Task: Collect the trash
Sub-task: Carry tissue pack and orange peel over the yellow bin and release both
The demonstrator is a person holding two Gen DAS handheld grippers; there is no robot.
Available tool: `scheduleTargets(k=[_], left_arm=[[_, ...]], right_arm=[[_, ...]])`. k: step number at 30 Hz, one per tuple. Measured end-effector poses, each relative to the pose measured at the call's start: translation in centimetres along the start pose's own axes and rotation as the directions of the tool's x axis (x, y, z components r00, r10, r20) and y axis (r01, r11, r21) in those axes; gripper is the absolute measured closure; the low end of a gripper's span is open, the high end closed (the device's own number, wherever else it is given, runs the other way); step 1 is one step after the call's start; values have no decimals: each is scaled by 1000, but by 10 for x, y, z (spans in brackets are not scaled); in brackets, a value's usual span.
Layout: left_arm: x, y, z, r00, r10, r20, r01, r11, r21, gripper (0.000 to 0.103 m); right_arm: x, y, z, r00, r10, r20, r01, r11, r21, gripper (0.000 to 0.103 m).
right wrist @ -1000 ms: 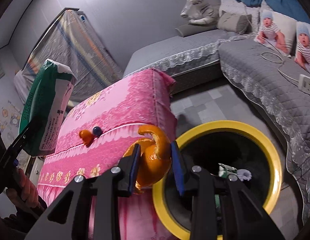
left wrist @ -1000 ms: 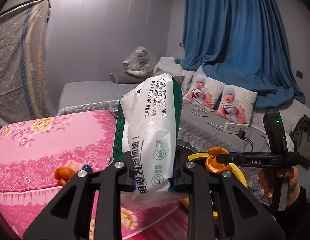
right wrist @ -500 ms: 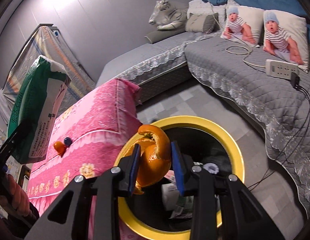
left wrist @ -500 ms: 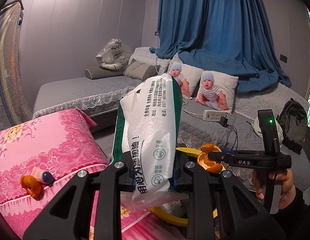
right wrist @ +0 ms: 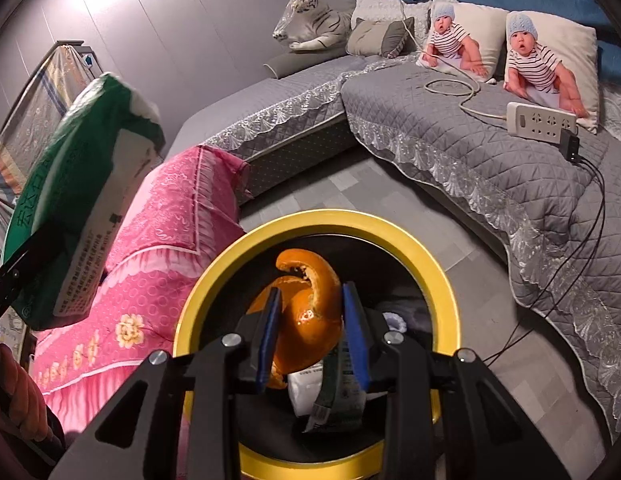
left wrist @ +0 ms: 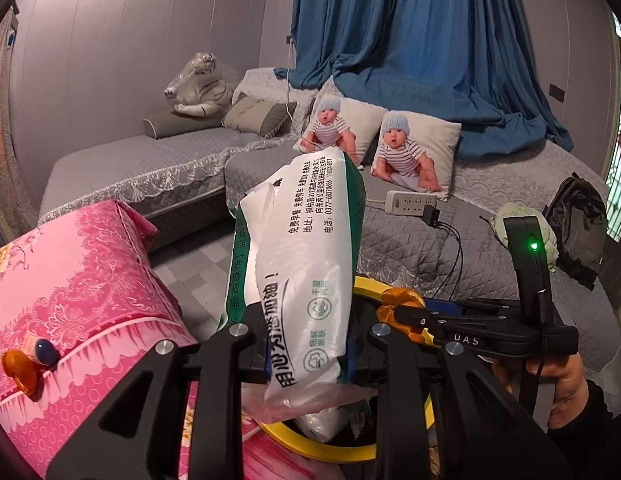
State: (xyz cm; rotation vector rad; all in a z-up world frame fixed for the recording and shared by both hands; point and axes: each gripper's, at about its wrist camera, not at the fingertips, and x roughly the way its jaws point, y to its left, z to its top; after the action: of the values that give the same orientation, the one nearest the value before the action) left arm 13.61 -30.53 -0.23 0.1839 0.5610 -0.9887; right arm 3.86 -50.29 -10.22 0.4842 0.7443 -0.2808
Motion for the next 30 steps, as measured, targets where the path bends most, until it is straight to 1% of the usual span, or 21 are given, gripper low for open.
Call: scheduleTargets(k=[4, 6, 10, 13, 16, 19, 20, 21, 22, 23, 26, 28, 30], left_arm=[[17, 0, -4, 999, 4, -32, -4, 1000, -12, 80], [29, 0, -7, 998, 4, -60, -6, 1000, -25, 80], [52, 4, -12, 993, -10, -121, 3, 999, -54, 80], [70, 8, -20, 986, -15, -168, 4, 998, -67, 80], [79, 11, -25, 981, -25, -193, 10, 997, -79, 79], [83, 17, -30, 979, -19, -204, -1, 995, -98, 75], [83, 19, -29, 979, -16, -204, -6, 994, -107, 67], [82, 22, -28, 979, -11, -203, -14, 993, -120, 54], [79, 24, -28, 980, -11, -197, -14, 991, -130, 49], [75, 28, -28, 983, -4, -184, -22, 990, -142, 41], [64, 39, -27, 988, 20, -155, -48, 982, -182, 25], [49, 51, -26, 992, 48, -120, -73, 974, -215, 21], [35, 63, -25, 993, 84, -85, -103, 963, -248, 14]], right_arm=[[7, -4, -5, 1000, -23, -17, 23, 1000, -6, 74], [10, -6, -8, 999, -25, -29, 25, 1000, -2, 74], [17, -10, -13, 997, -66, -49, 66, 998, -8, 74], [22, -13, -17, 995, -65, -72, 65, 998, -1, 74], [25, -15, -19, 994, -71, -86, 71, 997, -3, 73], [27, -15, -20, 992, -84, -95, 83, 996, -9, 71], [25, -15, -20, 991, -99, -87, 98, 995, -8, 68], [23, -17, -19, 991, -109, -83, 109, 994, 0, 64], [21, -19, -19, 991, -112, -80, 113, 994, 9, 52], [16, -22, -18, 991, -113, -66, 115, 993, 29, 43], [2, -28, -14, 993, -117, -29, 119, 992, 46, 42], [-8, -29, -11, 993, -114, 6, 114, 993, 40, 42], [-17, -25, -6, 994, -102, 43, 102, 995, 15, 42]])
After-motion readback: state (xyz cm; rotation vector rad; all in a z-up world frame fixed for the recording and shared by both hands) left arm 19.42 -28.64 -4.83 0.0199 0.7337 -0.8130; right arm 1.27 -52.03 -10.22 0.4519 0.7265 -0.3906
